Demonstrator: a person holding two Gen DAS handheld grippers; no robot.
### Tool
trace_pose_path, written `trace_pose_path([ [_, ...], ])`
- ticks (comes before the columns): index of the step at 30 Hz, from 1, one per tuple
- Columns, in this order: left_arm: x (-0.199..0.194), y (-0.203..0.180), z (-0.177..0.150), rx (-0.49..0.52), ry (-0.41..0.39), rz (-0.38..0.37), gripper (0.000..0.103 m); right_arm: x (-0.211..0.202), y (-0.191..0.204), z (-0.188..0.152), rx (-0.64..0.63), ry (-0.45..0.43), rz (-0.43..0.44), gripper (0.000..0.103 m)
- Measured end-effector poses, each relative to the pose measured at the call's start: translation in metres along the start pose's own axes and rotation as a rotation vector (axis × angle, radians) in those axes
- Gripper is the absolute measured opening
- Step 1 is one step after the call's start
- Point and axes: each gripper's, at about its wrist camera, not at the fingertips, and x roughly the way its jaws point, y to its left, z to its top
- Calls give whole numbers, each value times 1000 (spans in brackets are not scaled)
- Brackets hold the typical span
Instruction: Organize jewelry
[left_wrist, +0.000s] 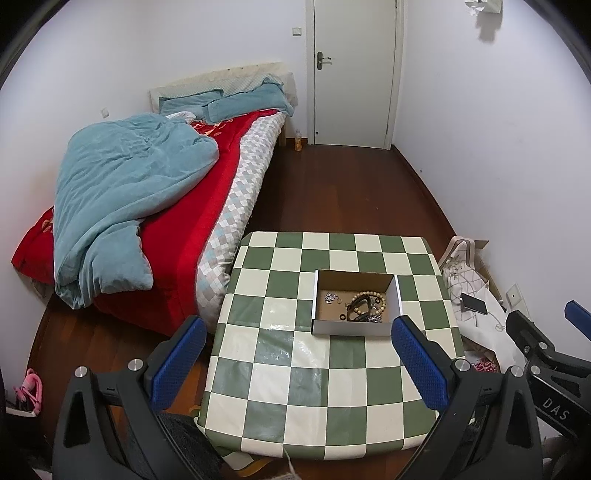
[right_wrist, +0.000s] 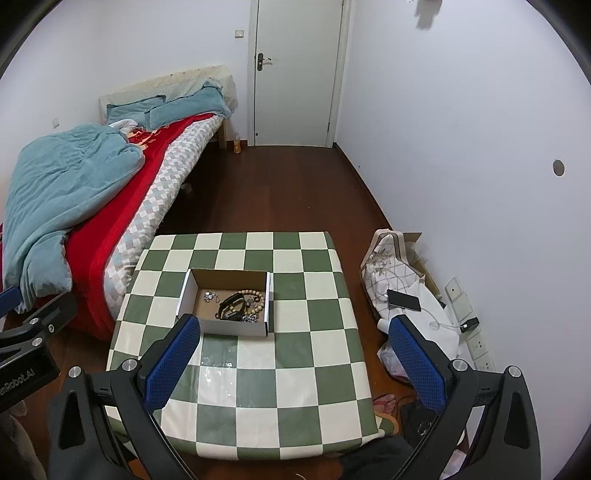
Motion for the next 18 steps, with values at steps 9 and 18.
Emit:
trace_pose_path([
  [9,-5,3,1,-2,-8,8,103,-3,5,2,-7,-3,10,103],
  [18,-7,3,0,-4,-7,5,103,-6,5,2,-8,-9,12,103],
])
